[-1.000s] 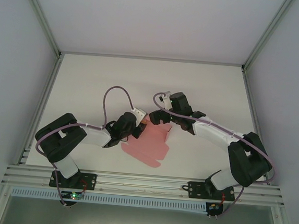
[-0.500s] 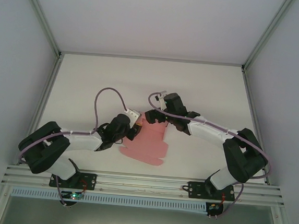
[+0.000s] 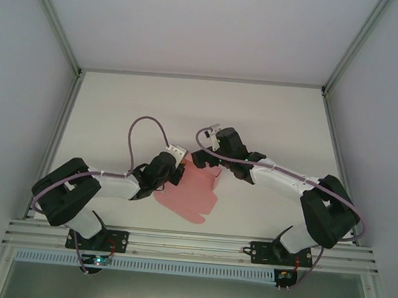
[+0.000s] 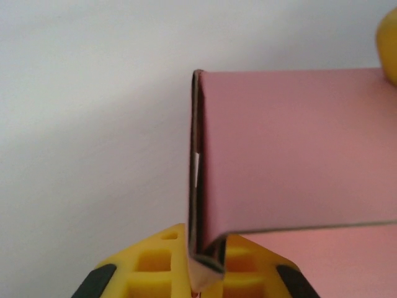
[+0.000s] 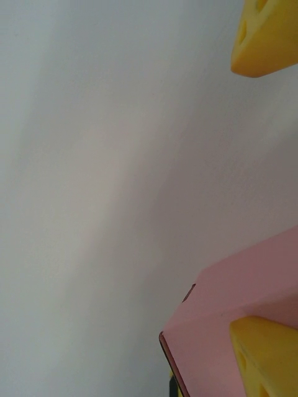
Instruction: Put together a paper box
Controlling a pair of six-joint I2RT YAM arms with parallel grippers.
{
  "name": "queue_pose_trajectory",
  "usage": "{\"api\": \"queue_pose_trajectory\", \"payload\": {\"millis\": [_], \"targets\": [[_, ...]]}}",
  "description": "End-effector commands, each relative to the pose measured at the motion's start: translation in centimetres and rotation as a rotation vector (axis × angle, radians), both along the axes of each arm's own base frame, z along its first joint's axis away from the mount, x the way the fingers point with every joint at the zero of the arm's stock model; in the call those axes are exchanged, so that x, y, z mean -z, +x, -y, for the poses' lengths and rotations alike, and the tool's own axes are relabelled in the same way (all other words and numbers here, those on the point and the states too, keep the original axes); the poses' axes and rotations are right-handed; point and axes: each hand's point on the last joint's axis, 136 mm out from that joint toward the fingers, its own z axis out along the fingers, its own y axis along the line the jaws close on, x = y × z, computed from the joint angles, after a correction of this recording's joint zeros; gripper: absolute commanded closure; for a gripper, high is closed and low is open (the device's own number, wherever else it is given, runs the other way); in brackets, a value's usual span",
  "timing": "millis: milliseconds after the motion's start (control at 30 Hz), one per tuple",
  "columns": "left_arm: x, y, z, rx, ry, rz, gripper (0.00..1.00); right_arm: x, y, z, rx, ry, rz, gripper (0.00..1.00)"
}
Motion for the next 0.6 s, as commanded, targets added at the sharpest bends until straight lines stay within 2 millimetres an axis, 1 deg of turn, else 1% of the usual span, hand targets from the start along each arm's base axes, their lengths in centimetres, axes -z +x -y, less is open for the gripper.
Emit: {"api": "queue_pose_trajectory", "payload": {"millis": [0, 67, 133, 200, 300, 367, 433, 500, 567], "targets": [[0.9, 0.6, -0.3, -0.036, 0.027, 0.009, 1.00, 4.4, -3.2, 1.8, -0.035, -0.128, -0.135, 0.02], [0.6, 1.0, -0.2, -0.045, 0.029, 0.033, 1.00, 4.3, -3.0, 2.2, -0.017, -0.137, -0.125, 0.02], [0.2, 1.3, -0.3, -0.059, 0.032, 0.048, 1.00, 3.6, -2.7, 2.6, 0.002, -0.143, -0.092, 0.02], [-0.5, 1.7, -0.7, -0.099, 0.033, 0.056, 1.00, 1.6, -2.0, 3.5, 0.043, -0.146, -0.026, 0.02], [-2.0, 2.4, -1.6, -0.200, 0.023, 0.029, 1.00, -2.4, -1.4, 5.3, 0.119, -0.120, 0.115, 0.02], [-3.3, 2.8, -2.0, -0.275, -0.013, 0.002, 1.00, -5.0, -1.4, 6.7, 0.175, -0.085, 0.226, 0.02], [-4.4, 2.9, -2.1, -0.322, -0.035, -0.028, 1.00, -7.1, -1.9, 7.7, 0.201, -0.046, 0.332, 0.02], [-5.2, 2.9, -2.1, -0.335, -0.050, -0.042, 1.00, -8.4, -2.5, 7.9, 0.199, -0.002, 0.400, 0.02], [-5.8, 2.9, -1.8, -0.334, -0.071, -0.049, 1.00, -8.6, -3.1, 7.8, 0.190, 0.030, 0.412, 0.02]]}}
